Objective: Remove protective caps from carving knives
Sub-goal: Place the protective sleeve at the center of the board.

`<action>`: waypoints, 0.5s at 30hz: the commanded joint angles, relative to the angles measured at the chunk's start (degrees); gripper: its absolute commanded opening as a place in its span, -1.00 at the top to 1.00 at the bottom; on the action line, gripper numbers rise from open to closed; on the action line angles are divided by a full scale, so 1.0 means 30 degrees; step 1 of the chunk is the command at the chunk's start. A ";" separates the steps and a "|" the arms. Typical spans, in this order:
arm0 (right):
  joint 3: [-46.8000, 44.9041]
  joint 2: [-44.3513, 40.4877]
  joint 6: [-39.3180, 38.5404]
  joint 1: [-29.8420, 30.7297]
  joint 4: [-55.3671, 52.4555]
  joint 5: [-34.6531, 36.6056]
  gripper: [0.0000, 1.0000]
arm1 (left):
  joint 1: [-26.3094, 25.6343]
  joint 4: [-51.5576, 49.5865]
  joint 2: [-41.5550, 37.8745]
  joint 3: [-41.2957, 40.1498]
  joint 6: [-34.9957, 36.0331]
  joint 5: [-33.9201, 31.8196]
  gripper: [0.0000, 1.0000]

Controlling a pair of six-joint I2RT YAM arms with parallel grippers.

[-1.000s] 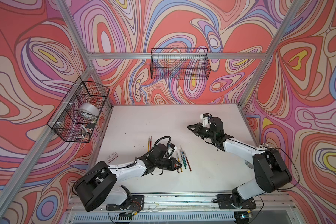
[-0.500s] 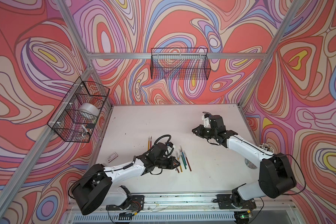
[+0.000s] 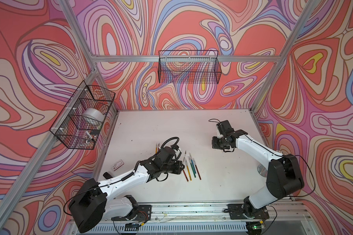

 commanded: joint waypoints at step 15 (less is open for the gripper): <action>0.1349 0.3628 -0.1605 -0.0404 -0.1439 0.3287 0.87 | -0.0031 -0.1193 -0.0304 0.0452 0.0437 -0.1236 0.92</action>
